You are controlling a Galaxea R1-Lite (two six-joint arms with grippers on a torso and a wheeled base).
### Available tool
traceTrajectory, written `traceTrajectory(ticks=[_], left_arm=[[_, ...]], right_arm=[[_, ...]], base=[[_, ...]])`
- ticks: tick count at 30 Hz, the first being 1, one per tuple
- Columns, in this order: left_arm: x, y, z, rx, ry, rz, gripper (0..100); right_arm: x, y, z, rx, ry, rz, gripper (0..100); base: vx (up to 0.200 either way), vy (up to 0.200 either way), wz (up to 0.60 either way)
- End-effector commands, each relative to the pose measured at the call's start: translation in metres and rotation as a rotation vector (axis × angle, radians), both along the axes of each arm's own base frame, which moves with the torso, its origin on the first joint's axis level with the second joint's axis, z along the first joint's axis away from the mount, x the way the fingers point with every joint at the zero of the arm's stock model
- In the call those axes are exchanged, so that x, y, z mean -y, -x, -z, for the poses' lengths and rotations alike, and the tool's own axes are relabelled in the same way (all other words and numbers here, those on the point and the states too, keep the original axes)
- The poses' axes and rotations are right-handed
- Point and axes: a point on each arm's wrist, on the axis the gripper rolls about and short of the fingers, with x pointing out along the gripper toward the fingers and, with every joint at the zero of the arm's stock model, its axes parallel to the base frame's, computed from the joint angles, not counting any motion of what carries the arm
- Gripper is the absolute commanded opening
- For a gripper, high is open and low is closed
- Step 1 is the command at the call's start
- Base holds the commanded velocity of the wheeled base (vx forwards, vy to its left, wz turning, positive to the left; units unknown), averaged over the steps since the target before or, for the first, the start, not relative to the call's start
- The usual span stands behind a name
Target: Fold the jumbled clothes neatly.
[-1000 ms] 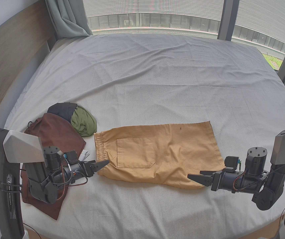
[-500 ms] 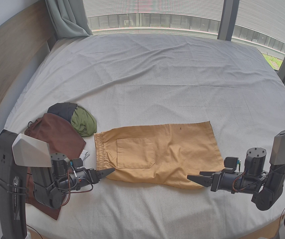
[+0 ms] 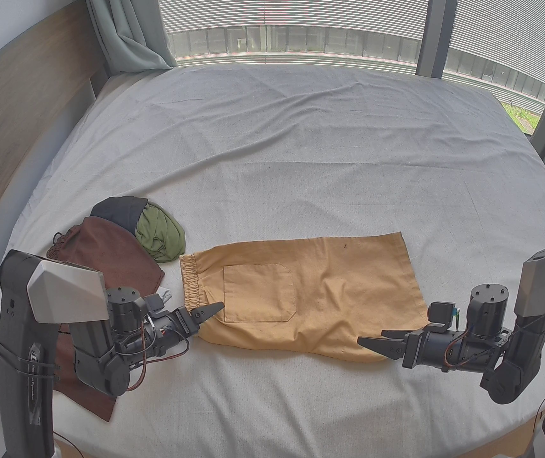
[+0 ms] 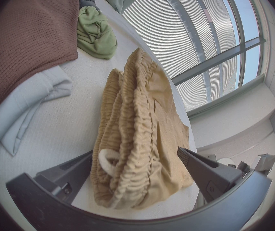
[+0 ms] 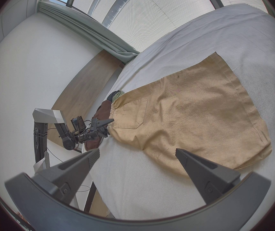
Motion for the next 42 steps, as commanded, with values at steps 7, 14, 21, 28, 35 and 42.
traceTrajectory(ticks=[7, 14, 21, 28, 35, 42], left_arm=[[0.004, -0.013, -0.007, 0.034, 0.038, -0.045, 100], [0.009, -0.012, -0.007, 0.029, 0.051, -0.044, 0], [0.007, -0.012, -0.008, 0.028, 0.049, -0.038, 0], [0.005, -0.011, -0.013, 0.042, 0.054, -0.016, 0], [-0.003, 0.002, -0.045, 0.068, 0.095, 0.056, 0], [-0.006, 0.006, -0.053, 0.087, 0.097, 0.086, 0]], right_arm=[[0.0, 0.0, 0.001, -0.003, 0.002, -0.001, 100], [0.0, 0.0, 0.002, -0.005, 0.003, -0.001, 100], [0.0, 0.0, 0.002, -0.006, 0.004, -0.001, 100], [0.0, 0.0, 0.004, -0.012, 0.006, -0.001, 100], [0.0, 0.0, 0.004, -0.013, 0.006, -0.001, 100], [0.0, 0.0, 0.006, -0.019, 0.008, -0.001, 100]], base=[[0.0, 0.0, 0.0], [0.0, 0.0, 0.0], [0.0, 0.0, 0.0], [0.0, 0.0, 0.0], [0.0, 0.0, 0.0], [0.0, 0.0, 0.0]])
